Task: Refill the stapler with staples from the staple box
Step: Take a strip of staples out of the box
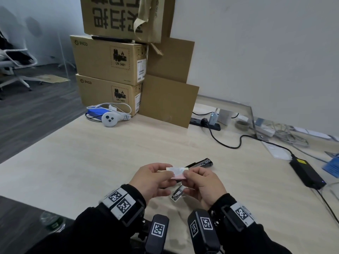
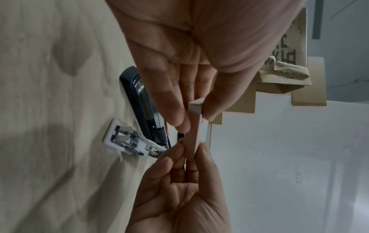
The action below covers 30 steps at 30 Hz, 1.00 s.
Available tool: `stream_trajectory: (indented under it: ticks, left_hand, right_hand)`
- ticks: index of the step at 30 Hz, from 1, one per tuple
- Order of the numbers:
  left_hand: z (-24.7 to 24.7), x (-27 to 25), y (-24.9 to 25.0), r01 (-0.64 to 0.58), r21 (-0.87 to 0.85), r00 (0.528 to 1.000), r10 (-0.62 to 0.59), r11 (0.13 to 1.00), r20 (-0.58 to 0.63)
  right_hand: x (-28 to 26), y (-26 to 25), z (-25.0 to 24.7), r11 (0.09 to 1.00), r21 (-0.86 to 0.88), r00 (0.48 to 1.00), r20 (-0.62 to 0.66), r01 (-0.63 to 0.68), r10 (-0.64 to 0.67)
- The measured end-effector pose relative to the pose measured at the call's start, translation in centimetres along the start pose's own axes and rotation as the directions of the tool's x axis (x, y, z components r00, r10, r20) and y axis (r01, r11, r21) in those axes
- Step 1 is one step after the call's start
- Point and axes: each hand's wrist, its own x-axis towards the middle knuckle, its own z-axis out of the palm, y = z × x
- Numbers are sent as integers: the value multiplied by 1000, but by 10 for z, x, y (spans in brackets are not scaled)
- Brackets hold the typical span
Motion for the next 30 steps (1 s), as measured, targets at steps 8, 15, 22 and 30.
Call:
stream_trajectory:
  ticks: [8,15,22,30]
  left_hand:
    - [-9,-1,0,-8,-30,999,6,1000,-36]
    - [-14,2,-1,-43,9,994,44,999,-104]
    - [-16,2,-1,-97,65,990,103,993,-99]
    - [-17,3,-2,-188,378,965,243,906,-101]
  right_hand:
    - [2,5,-3,999,5,999,-17,37,-37]
    - [2,4,-1,999,-4,999,-8,53,-54]
    - [5,6,-1,999,28,999,-22,29,-29]
    - [5,8,0,994,108,999,-33,1,2]
